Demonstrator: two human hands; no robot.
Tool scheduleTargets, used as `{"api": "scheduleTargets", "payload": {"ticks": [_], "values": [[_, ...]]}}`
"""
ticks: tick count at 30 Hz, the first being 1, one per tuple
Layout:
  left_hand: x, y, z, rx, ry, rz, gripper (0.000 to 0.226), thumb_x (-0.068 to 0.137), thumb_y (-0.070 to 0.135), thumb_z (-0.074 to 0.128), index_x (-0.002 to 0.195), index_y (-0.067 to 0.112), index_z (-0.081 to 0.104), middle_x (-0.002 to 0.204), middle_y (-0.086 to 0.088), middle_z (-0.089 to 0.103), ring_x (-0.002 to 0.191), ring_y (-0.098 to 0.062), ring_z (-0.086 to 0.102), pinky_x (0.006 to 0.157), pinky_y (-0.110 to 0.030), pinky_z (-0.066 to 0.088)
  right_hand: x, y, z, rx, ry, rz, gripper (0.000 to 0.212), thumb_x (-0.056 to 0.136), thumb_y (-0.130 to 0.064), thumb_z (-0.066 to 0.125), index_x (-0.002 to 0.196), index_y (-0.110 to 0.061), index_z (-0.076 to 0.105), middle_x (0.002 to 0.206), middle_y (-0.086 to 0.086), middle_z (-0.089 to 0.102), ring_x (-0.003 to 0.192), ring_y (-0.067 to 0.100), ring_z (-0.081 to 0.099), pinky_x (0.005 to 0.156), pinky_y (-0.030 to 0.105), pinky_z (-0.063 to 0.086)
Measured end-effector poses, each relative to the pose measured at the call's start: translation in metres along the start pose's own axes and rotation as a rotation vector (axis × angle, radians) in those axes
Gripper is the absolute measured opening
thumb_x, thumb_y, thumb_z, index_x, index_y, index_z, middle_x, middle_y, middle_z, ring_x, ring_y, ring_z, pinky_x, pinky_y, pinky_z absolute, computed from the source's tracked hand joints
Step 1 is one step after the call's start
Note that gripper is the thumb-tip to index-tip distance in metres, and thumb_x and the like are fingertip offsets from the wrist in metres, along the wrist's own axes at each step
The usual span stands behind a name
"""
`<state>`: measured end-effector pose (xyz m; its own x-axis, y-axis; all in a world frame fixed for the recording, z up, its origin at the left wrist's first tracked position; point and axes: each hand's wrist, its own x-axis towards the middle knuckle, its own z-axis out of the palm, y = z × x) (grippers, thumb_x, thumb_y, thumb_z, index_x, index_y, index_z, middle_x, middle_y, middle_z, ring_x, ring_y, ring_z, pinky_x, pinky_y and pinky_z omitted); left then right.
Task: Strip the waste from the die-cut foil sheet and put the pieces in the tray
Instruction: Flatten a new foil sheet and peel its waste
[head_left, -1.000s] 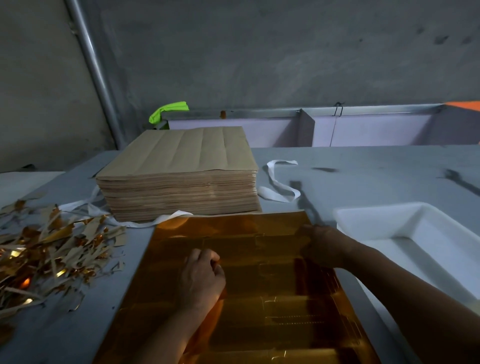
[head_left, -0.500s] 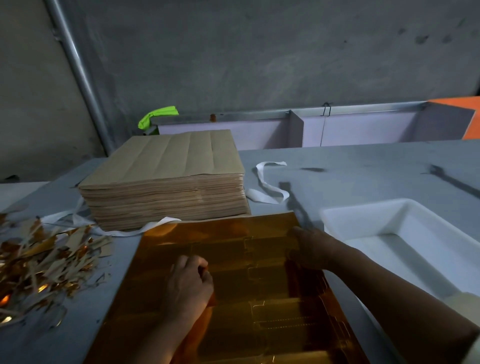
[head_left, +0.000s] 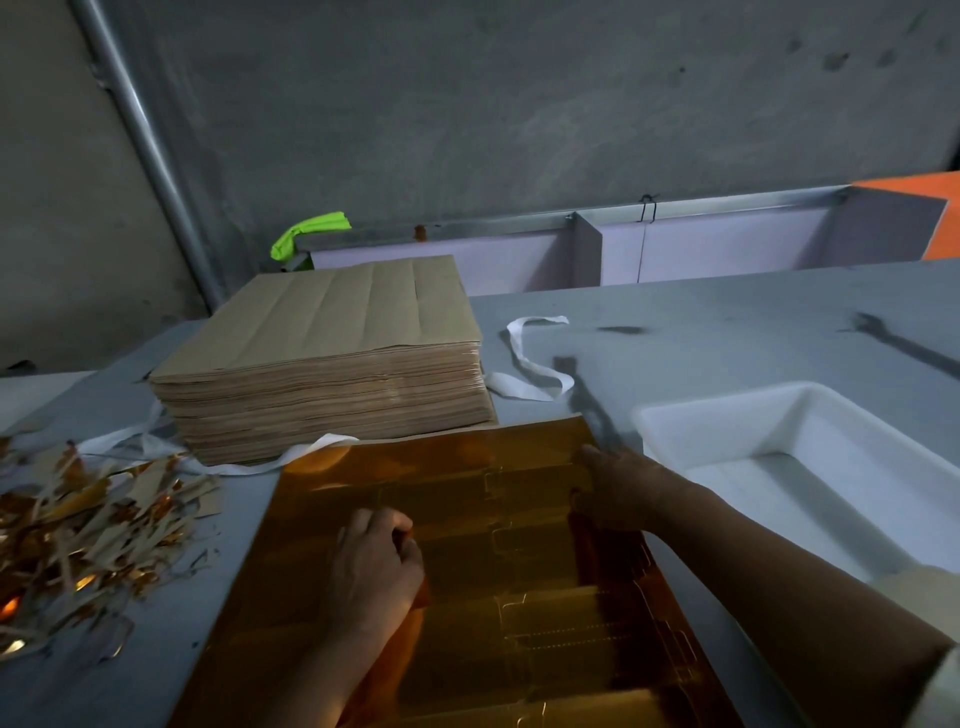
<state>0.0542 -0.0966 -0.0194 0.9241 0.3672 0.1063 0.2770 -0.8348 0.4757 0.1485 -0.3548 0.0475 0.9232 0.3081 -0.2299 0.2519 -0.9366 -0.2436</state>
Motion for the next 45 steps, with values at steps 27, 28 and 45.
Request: {"api": "scheduleTargets", "payload": {"ticks": [27,28,45], "values": [[-0.0001,-0.0029,0.0002,-0.027,0.018,0.027,0.028,0.096,0.038,0.053,0.124,0.035,0.049,0.127,0.007,0.042,0.120,-0.015,0.043,0.097,-0.031,0.043,0.0031,-0.0006,0.0023,0.026,-0.001,0.027,0.048,0.094,-0.033,0.059,0.136,-0.019,0.041,0.120,0.008,0.056,0.098,0.019,0.054,0.081,0.033,0.049],[0.0000,-0.0030,0.0004,-0.027,0.015,0.025,0.028,0.096,0.038,0.053,0.124,0.035,0.049,0.127,0.007,0.042,0.120,-0.015,0.043,0.096,-0.031,0.042,0.0030,-0.0006,0.0022,0.029,-0.002,0.028,0.048,0.094,-0.033,0.059,0.136,-0.019,0.041,0.120,0.008,0.056,0.099,0.020,0.055,0.082,0.033,0.049],[0.0005,-0.0013,0.0001,-0.009,0.013,0.011,0.028,0.097,0.037,0.052,0.126,0.034,0.050,0.130,0.005,0.042,0.121,-0.017,0.044,0.098,-0.033,0.044,0.0021,-0.0006,0.0017,0.038,0.039,0.029,0.042,0.093,-0.030,0.059,0.131,-0.020,0.043,0.109,0.005,0.053,0.098,0.022,0.055,0.079,0.035,0.049]]}}
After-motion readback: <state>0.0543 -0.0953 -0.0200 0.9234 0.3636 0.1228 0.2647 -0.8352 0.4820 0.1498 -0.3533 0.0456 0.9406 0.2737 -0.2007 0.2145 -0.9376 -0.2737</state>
